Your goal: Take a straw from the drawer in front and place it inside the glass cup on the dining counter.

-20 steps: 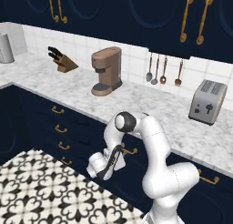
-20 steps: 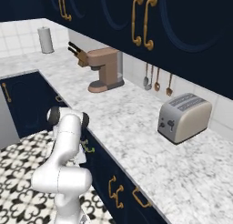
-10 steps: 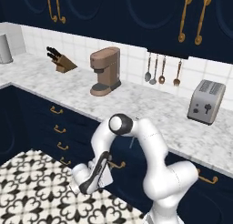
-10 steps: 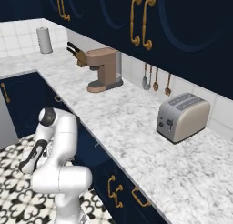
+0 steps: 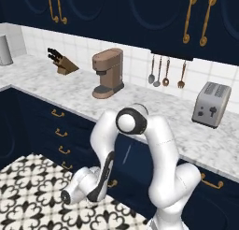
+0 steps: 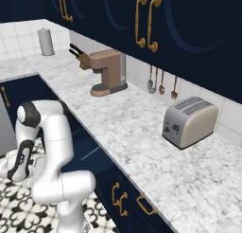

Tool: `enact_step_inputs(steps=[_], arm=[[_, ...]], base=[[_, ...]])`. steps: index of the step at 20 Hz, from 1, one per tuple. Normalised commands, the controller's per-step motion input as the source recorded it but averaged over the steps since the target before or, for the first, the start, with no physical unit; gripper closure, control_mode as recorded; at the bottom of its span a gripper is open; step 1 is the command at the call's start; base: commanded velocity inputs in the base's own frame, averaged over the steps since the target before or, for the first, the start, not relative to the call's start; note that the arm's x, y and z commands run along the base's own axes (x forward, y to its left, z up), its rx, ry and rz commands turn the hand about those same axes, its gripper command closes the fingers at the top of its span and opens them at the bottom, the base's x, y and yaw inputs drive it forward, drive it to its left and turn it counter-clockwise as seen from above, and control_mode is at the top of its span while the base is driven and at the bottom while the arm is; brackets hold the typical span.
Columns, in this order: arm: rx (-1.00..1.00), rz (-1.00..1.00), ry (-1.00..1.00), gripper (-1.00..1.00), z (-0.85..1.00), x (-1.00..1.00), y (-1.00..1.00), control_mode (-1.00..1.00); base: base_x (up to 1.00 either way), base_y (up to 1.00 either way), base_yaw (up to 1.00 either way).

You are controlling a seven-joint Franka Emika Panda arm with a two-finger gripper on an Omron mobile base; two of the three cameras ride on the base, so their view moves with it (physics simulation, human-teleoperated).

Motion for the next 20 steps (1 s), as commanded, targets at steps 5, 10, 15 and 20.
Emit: enact_step_inputs(steps=[5, 10, 15, 20], arm=[[0.62, 0.39, 0.3, 1.0, -0.06, -0.56, 0.63, -1.0], [0.49, 0.28, 0.11, -1.0, 0.3, -0.56, 0.34, -1.0], [0.43, 0.02, 0.0, -1.0, 0.99, -0.8, 0.0, -1.0], [0.38, 0.07, 0.03, -1.0, 1.0, -0.79, 0.0, -1.0]], base=[[0.0, 0.0, 0.0], [0.0, 0.0, 0.0], [0.0, 0.0, 0.0], [0.0, 0.0, 0.0]])
